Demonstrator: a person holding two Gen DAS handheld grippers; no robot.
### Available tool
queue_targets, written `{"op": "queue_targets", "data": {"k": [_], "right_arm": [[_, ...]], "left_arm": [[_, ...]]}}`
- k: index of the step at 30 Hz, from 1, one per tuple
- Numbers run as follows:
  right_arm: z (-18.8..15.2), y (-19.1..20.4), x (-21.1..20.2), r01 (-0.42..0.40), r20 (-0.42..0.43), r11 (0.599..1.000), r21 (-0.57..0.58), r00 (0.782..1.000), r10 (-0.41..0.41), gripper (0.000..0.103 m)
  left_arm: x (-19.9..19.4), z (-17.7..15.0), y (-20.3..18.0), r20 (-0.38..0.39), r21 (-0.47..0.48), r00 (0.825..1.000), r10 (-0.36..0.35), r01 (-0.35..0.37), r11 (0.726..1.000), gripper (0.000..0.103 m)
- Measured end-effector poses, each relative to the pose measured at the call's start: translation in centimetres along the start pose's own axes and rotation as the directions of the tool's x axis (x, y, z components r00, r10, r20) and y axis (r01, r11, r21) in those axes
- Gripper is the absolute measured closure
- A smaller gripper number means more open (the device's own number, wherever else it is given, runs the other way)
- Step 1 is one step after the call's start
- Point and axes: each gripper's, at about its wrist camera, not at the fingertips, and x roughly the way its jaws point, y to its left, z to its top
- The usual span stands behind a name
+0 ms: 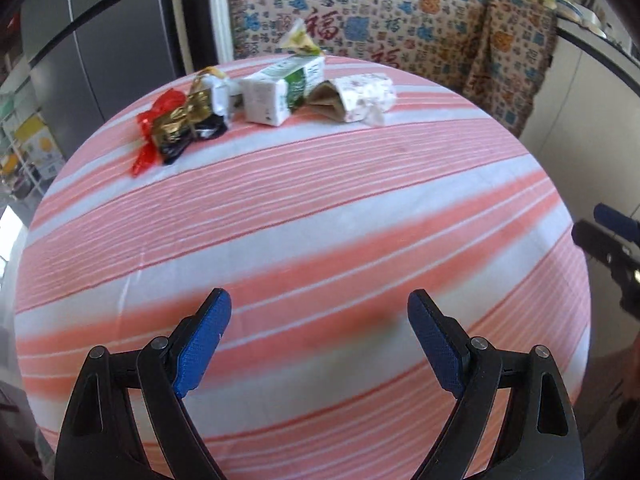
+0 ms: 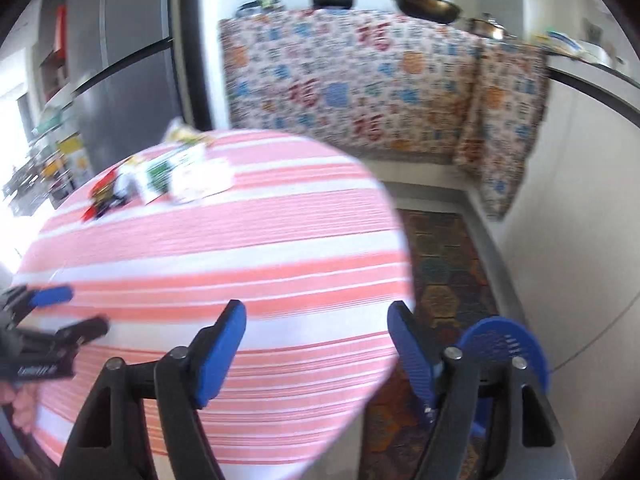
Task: Collect trash
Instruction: 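Move both tools back toward the remaining trash on the table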
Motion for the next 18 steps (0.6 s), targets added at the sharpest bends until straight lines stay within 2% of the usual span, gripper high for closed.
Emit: {"op": "queue_targets", "data": {"k": [5, 8, 12, 16, 18], "right_arm": [[-0.1, 7.9, 2.8, -0.04, -0.091, 0.993, -0.108, 0.995, 0.03, 0.027], [0.1, 10.7, 4.6, -0.057, -0.127, 0.992, -0.111, 0.991, 0.043, 0.027], [1.6, 12.0, 7.0, -0.046, -0.15, 0.994, -0.101, 0.988, 0.03, 0.027], [2.1, 11.8, 8.6, -0.036, -0.162, 0.997, -0.07, 0.986, 0.024, 0.027], [2.0, 11.5, 8.7, -0.035, -0.151, 0.999, -0.033, 0.988, 0.03, 0.023]], "left_arm": [[1.1, 0.6, 4.3, -0.006, -0.039, 0.999, 0.044, -0.044, 0.998, 0.012], [1.6, 1.0, 6.4, -0.003, -0.07, 0.999, 0.05, -0.051, 0.996, 0.012], [1.9, 0.9, 8.0, 0.003, -0.124, 0.998, 0.069, -0.068, 0.99, 0.007], [2.0, 0.8, 7.6, -0.005, -0.109, 0.997, 0.076, -0.076, 0.991, 0.003], [2.3, 0.9, 7.0, -0.017, -0.088, 0.996, 0.091, -0.093, 0.992, 0.001]]}}
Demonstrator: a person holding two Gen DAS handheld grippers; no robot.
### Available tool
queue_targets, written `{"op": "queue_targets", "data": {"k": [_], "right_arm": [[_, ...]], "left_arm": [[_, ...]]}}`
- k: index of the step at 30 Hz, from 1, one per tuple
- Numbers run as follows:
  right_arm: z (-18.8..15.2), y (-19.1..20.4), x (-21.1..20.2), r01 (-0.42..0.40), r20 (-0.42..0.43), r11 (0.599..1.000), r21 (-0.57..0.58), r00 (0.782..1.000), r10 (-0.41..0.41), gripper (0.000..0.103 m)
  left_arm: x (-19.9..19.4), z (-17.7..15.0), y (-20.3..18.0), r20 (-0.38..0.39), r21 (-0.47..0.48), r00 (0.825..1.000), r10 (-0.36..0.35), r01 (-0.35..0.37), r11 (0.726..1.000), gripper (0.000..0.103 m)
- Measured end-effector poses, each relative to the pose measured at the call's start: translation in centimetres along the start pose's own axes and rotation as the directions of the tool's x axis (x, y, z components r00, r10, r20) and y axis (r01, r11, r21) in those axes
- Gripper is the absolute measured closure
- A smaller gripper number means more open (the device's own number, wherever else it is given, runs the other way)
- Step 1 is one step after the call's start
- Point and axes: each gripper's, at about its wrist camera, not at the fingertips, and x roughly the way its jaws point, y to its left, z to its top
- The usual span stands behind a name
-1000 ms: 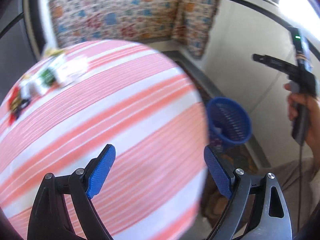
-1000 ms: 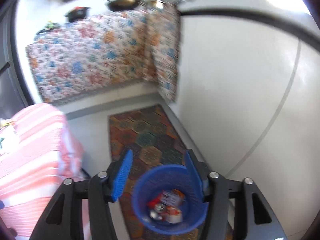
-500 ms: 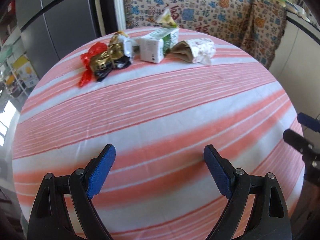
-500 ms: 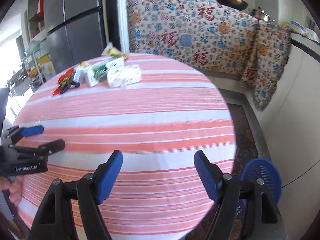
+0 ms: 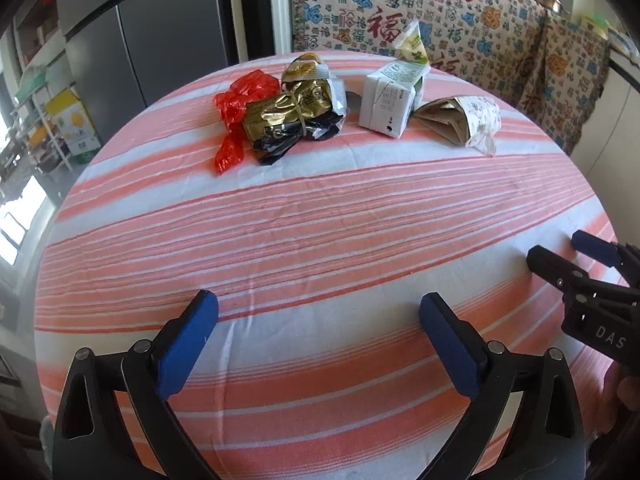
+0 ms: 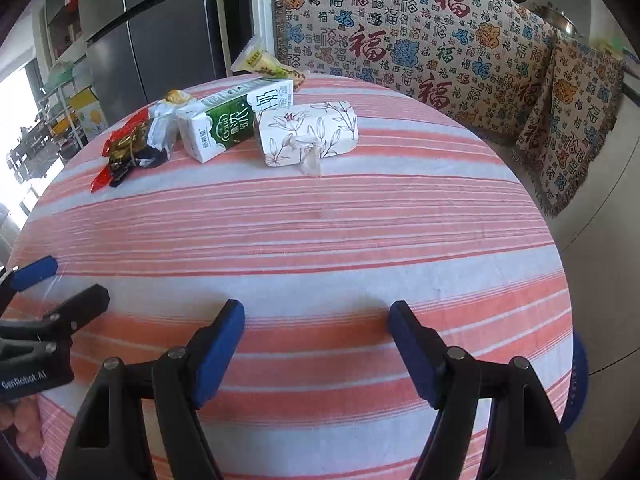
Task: Collect trash
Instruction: 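Move both tools back toward the remaining trash on the table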
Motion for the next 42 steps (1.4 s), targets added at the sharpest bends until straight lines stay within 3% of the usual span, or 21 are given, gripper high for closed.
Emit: {"op": "queue_targets", "data": {"k": [14, 16, 23, 28, 31, 33, 37, 42], "right_arm": [[0.0, 0.0, 0.1, 0.006, 0.006, 1.0, 0.013, 1.0, -0.006, 0.02], [0.4, 0.0, 0.4, 0.004, -0.003, 1.0, 0.014, 1.0, -0.004, 0.011], [6.6, 1.0, 5.1, 0.02, -0.05, 0.999, 0.033, 0.999, -0.019, 0.009], [9.2, -0.3, 6.6, 0.069, 0.006, 0.989, 0.134, 0.998, -0.07, 0.01], [8.0, -2.9, 6.5, 0.133, -0.03, 0.965, 0.228, 0.991, -0.129, 0.01], [7.1, -4.3, 6.1, 0.167, -0.04, 0.96, 0.224, 0.986, -0.162, 0.01], [5.5, -4.9, 4.8, 0.14, -0.048, 0.968, 0.208, 0.99, -0.133, 0.009], [4.0, -2.7, 3.7, 0.116, -0.011, 0.983, 0.146, 0.993, -0.115, 0.009]], "left_arm": [[-0.1, 0.1, -0.1, -0.002, 0.002, 1.0, -0.003, 0.003, 1.0, 0.0], [-0.1, 0.1, -0.1, -0.002, 0.002, 1.0, -0.003, 0.003, 1.0, 0.0], [-0.1, 0.1, -0.1, -0.002, 0.0, 1.0, -0.006, 0.006, 1.0, 0.0], [-0.2, 0.1, -0.2, -0.002, -0.001, 1.0, -0.006, 0.006, 1.0, 0.0], [-0.2, 0.1, -0.2, -0.002, -0.001, 1.0, -0.004, 0.004, 1.0, 0.0], [-0.2, 0.0, -0.2, -0.002, -0.001, 1.0, -0.004, 0.004, 1.0, 0.0], [-0.2, 0.0, -0.2, -0.002, -0.002, 1.0, -0.004, 0.004, 1.0, 0.0], [-0.3, -0.1, -0.1, -0.001, 0.002, 1.0, -0.011, 0.011, 1.0, 0.0]]}}
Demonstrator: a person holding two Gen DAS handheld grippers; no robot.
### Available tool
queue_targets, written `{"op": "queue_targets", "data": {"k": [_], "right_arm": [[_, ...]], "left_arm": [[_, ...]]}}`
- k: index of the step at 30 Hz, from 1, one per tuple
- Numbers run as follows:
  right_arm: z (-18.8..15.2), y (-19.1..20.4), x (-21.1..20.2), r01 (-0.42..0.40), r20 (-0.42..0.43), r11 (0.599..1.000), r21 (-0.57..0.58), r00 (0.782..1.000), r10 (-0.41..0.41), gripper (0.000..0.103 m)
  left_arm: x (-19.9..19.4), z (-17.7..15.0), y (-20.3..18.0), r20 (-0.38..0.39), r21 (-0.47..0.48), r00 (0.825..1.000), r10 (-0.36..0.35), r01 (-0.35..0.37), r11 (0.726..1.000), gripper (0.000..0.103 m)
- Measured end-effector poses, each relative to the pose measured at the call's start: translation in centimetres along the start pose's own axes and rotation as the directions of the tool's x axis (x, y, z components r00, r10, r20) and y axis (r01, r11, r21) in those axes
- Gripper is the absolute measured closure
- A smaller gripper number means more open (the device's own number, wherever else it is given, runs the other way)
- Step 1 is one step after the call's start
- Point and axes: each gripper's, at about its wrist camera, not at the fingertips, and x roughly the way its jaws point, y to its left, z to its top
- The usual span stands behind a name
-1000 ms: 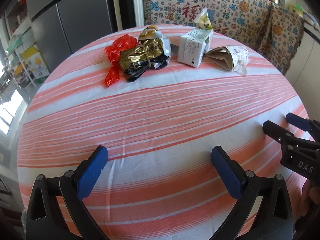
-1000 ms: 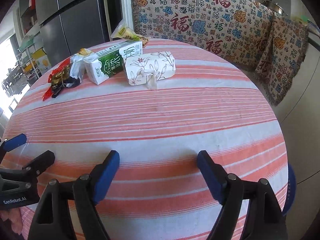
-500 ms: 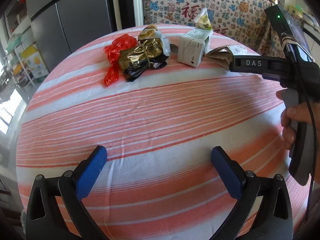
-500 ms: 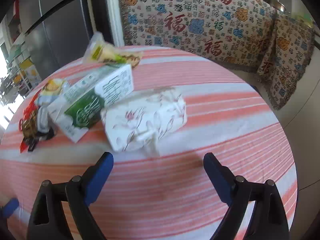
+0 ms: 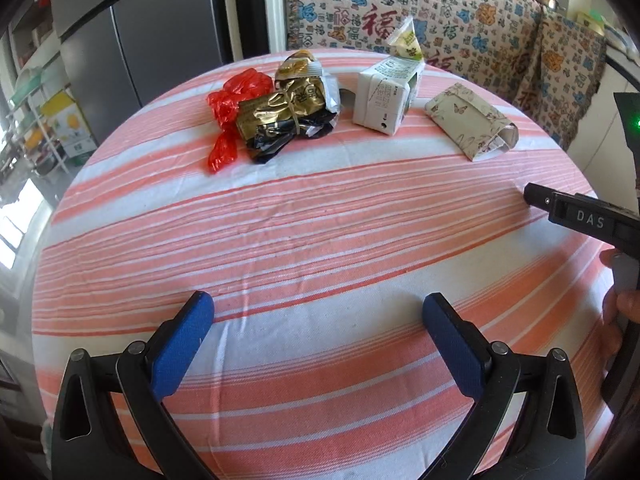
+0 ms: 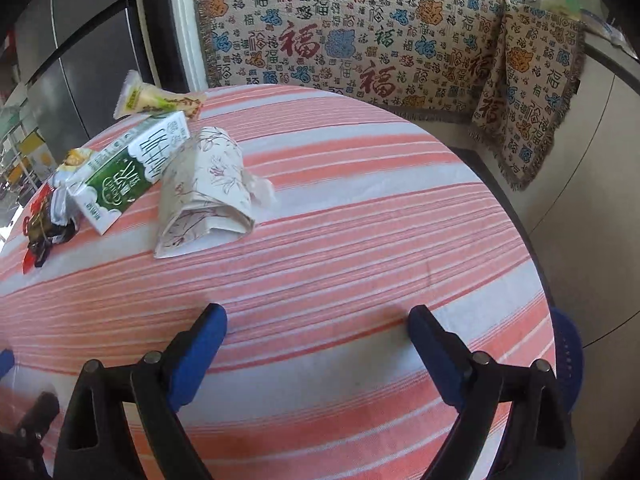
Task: Collect trash
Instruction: 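Move both tools back toward the remaining trash on the table, then grasp the red plastic bag with the left tool while the right tool grasps the floral tissue pack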
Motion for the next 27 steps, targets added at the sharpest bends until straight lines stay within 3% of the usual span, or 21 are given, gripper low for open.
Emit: {"op": "queue_targets", "data": {"k": [6, 9, 12, 17, 23, 24, 27], "right_arm": [[-0.1, -0.5, 0.2, -0.018, 0.0, 1.0, 0.01, 1.0, 0.018, 0.008], [-0.2, -0.5, 0.2, -0.016, 0.001, 1.0, 0.008, 1.0, 0.016, 0.008], [-0.3, -0.5, 0.2, -0.016, 0.002, 1.0, 0.008, 1.0, 0.016, 0.008], [-0.5, -0.5, 0.2, -0.016, 0.004, 1.0, 0.009, 1.0, 0.016, 0.008], [-0.5, -0.5, 0.2, -0.016, 0.005, 1.0, 0.008, 1.0, 0.016, 0.008], [-0.6, -0.5, 0.2, -0.017, 0.005, 1.0, 0.009, 1.0, 0.017, 0.008], [-0.6, -0.5, 0.2, -0.017, 0.006, 1.0, 0.009, 1.0, 0.017, 0.008]], "left_arm": [[-2.0, 0.8, 2.4, 0.037, -0.064, 0.999, -0.025, 0.027, 0.998, 0.001], [-3.4, 3.7, 5.6, 0.09, -0.166, 0.994, -0.058, 0.072, 0.984, 0.001], [-2.3, 7.6, 8.7, 0.077, -0.22, 0.991, -0.109, 0.123, 0.968, 0.001], [2.4, 12.7, 10.1, 0.027, -0.152, 0.993, -0.112, 0.114, 0.982, 0.001], [6.9, 15.9, 8.3, 0.003, -0.097, 0.983, -0.182, 0.181, 0.979, 0.002], [7.5, 15.9, 8.1, -0.008, -0.085, 0.984, -0.18, 0.179, 0.98, 0.006], [8.5, 15.9, 7.8, -0.023, -0.082, 0.977, -0.212, 0.21, 0.974, 0.037]]}}
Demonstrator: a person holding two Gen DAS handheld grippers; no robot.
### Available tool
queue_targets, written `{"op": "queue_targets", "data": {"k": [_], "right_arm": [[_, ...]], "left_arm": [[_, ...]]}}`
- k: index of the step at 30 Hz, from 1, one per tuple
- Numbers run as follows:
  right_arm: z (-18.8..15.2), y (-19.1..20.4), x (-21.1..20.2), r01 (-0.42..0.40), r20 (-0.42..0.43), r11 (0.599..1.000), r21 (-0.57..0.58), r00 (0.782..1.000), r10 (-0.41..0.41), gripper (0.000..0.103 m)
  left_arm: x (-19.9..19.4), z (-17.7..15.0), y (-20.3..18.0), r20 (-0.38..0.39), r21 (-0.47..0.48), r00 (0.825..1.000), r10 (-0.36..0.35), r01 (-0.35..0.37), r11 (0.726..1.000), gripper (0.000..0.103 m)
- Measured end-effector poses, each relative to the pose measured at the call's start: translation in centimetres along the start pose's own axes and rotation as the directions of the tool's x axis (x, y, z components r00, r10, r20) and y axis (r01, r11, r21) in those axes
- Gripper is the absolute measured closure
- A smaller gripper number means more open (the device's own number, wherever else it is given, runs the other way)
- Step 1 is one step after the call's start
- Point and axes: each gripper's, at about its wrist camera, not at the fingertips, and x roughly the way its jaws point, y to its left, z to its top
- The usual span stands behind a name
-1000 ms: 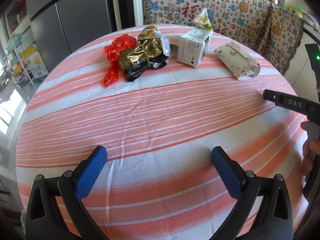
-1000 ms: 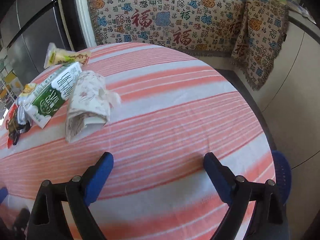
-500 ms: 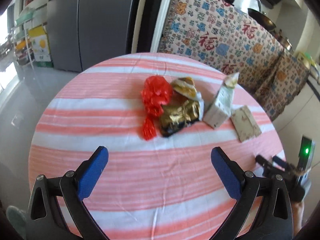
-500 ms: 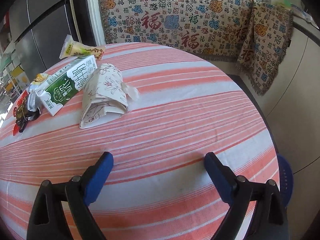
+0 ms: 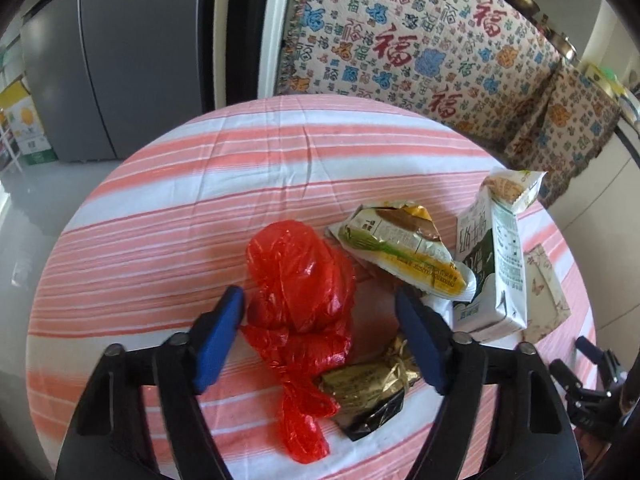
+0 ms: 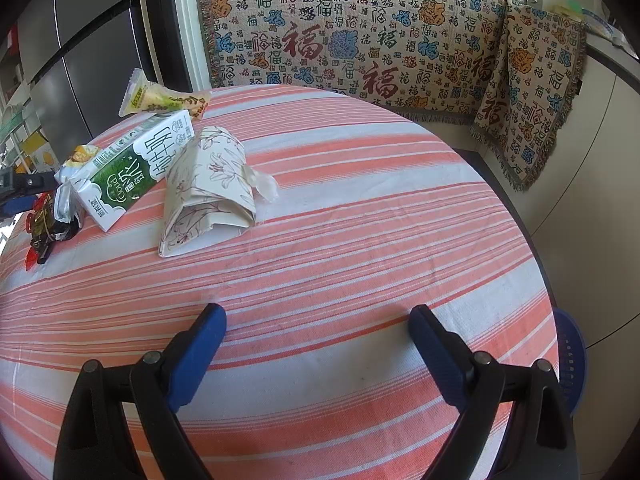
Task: Collect trash
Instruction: 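Grasp the red plastic bag with the left tool while the right tool grasps the floral tissue pack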
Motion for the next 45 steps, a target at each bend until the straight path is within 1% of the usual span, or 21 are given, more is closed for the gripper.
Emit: {"op": "queue_targets", "data": {"k": [1, 2, 4, 8, 11, 14, 15, 18, 20, 23, 25, 27, 29, 30, 31, 33, 34, 36, 42, 43, 45], "right_arm": [[0.0, 0.0, 0.0, 0.0, 0.001, 1.0, 0.0, 1.0, 0.0, 0.008], [0.0, 0.0, 0.0, -0.001, 0.001, 1.0, 0.0, 1.0, 0.001, 0.008], [-0.1, 0.0, 0.0, 0.0, 0.002, 1.0, 0.0, 1.0, 0.0, 0.008], [-0.1, 0.0, 0.0, -0.001, 0.003, 1.0, 0.001, 1.0, 0.001, 0.008], [-0.1, 0.0, 0.1, -0.001, 0.003, 1.0, 0.0, 1.0, 0.001, 0.008], [-0.2, -0.1, 0.1, -0.002, 0.004, 1.0, 0.0, 1.0, 0.002, 0.008], [-0.2, -0.1, 0.1, -0.002, 0.004, 1.0, 0.0, 1.0, 0.002, 0.008], [-0.3, -0.1, 0.1, -0.003, 0.005, 1.0, 0.001, 1.0, 0.003, 0.008], [-0.3, -0.1, 0.2, -0.002, 0.005, 1.0, 0.001, 1.0, 0.002, 0.008], [-0.4, -0.1, 0.2, -0.003, 0.006, 1.0, 0.002, 1.0, 0.003, 0.008], [-0.4, -0.1, 0.2, -0.002, 0.006, 1.0, 0.001, 1.0, 0.002, 0.008], [-0.4, -0.1, 0.2, -0.002, 0.007, 1.0, 0.001, 1.0, 0.002, 0.008], [-0.5, -0.1, 0.2, -0.002, 0.008, 1.0, 0.001, 1.0, 0.002, 0.008], [-0.5, -0.1, 0.2, -0.003, 0.008, 1.0, 0.001, 1.0, 0.003, 0.008], [-0.5, -0.1, 0.2, -0.003, 0.009, 1.0, 0.001, 1.0, 0.003, 0.008], [-0.5, -0.1, 0.2, -0.003, 0.009, 1.0, 0.002, 1.0, 0.003, 0.008], [-0.6, -0.1, 0.2, -0.004, 0.009, 1.0, 0.002, 1.0, 0.004, 0.008], [-0.6, -0.1, 0.2, -0.004, 0.01, 1.0, 0.002, 1.0, 0.004, 0.008], [-0.7, -0.1, 0.2, -0.008, 0.012, 1.0, 0.003, 1.0, 0.008, 0.008], [-0.7, -0.2, 0.2, -0.022, 0.01, 1.0, -0.005, 1.0, 0.022, 0.008], [0.0, -0.6, -0.2, -0.115, 0.022, 0.993, 0.002, 0.993, 0.115, 0.008]], "left_arm": [[-0.1, -0.2, 0.2, -0.004, -0.011, 1.0, 0.003, -0.003, 1.0, 0.058], [-0.3, -0.4, 0.4, -0.014, -0.013, 1.0, 0.014, -0.014, 1.0, 0.057], [-1.5, -1.1, 0.7, 0.002, -0.025, 0.999, 0.034, -0.034, 0.999, 0.058], [-5.9, -3.6, 1.3, 0.025, -0.048, 0.997, 0.074, -0.073, 0.996, 0.058], [-9.5, -6.4, 0.5, 0.029, -0.063, 0.998, 0.056, -0.054, 0.997, 0.058], [-12.2, -10.2, -1.9, 0.023, -0.041, 1.0, -0.009, 0.009, 0.999, 0.058], [-12.5, -11.3, -3.0, 0.016, -0.024, 1.0, -0.016, 0.016, 1.0, 0.058], [-12.1, -14.8, -6.4, 0.0, 0.024, 1.0, -0.011, 0.011, 1.0, 0.058], [-11.2, -16.4, -8.1, 0.0, 0.049, 1.0, 0.014, -0.014, 0.999, 0.056], [-9.9, -17.8, -9.1, 0.015, 0.067, 0.995, 0.1, -0.101, 0.993, 0.046], [-9.5, -18.2, -9.0, 0.033, 0.076, 0.993, 0.114, -0.116, 0.99, 0.021], [-9.2, -18.5, -8.5, 0.038, 0.075, 0.995, 0.095, -0.098, 0.992, 0.014], [-8.8, -18.8, -8.1, 0.015, 0.074, 0.997, 0.075, -0.076, 0.994, 0.014], [-8.8, -19.0, -8.3, 0.031, 0.094, 0.996, 0.08, -0.083, 0.992, 0.011], [-8.6, -19.0, -8.5, 0.028, 0.115, 0.995, 0.095, -0.098, 0.989, 0.007], [-8.2, -19.3, -9.1, 0.024, 0.162, 0.99, 0.136, -0.138, 0.977, 0.006], [-8.0, -19.4, -9.3, 0.025, 0.179, 0.989, 0.149, -0.151, 0.972, 0.004], [-8.0, -19.4, -9.1, 0.025, 0.163, 0.988, 0.153, -0.155, 0.974, 0.001], [-8.0, -19.3, -8.9, 0.022, 0.165, 0.988, 0.155, -0.157, 0.974, 0.0], [-8.1, -19.2, -8.9, 0.018, 0.165, 0.988, 0.153, -0.154, 0.974, 0.001], [-8.6, -19.0, -8.7, 0.024, 0.156, 0.991, 0.134, -0.136, 0.978, 0.001]]}}
